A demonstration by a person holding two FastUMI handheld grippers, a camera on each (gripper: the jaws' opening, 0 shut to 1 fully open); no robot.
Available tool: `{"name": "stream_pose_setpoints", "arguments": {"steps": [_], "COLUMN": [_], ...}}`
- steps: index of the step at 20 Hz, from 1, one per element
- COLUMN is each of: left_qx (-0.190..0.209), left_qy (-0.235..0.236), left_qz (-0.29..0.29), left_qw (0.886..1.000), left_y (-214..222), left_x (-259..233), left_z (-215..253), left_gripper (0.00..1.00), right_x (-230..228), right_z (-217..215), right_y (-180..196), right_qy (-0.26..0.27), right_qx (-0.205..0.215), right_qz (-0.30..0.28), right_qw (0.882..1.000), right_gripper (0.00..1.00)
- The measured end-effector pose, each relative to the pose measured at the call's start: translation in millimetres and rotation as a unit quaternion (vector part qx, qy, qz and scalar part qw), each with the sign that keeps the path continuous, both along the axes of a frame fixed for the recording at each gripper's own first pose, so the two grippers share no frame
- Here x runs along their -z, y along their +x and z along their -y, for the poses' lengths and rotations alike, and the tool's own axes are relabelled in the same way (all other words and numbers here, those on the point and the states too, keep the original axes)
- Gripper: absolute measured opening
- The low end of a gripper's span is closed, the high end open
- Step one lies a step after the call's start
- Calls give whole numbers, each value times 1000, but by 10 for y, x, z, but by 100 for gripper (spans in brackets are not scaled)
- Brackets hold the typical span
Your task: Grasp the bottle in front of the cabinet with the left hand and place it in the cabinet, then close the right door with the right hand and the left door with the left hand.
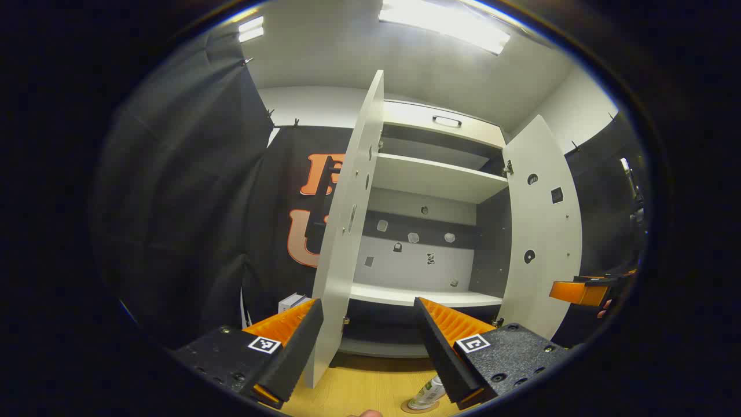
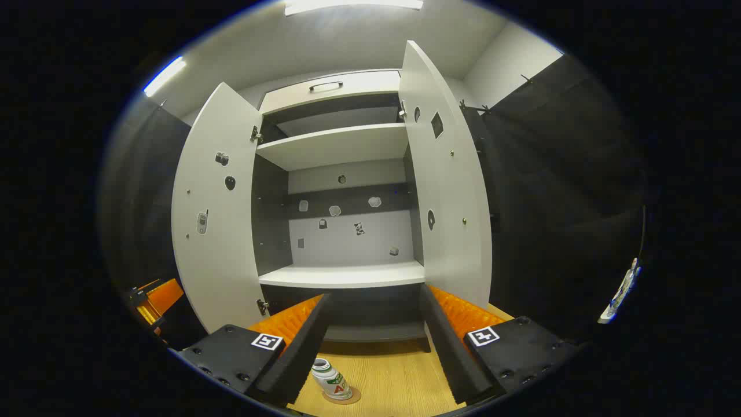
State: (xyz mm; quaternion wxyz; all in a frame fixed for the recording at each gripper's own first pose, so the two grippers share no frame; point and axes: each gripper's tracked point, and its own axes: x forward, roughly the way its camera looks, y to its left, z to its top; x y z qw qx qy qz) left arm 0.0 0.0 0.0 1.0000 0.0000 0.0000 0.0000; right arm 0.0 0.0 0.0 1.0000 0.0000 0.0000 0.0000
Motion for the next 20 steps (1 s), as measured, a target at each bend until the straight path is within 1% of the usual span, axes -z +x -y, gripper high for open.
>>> {"name": "stream_pose_setpoints", "arguments": {"steps": [20], "left_qx": [8], "left_qy": [-3], "left_qz": [-6], "left_qw": [1000], "left_y": [52], "left_x": [22], "left_z": [44], "left_gripper": [95], "right_x": [18], "right_z": [13], "right_y": [33], "right_qy": [2], "right_qx": [3], "right_qz": [0], "right_qw": [1000], "right_gripper": [99]}}
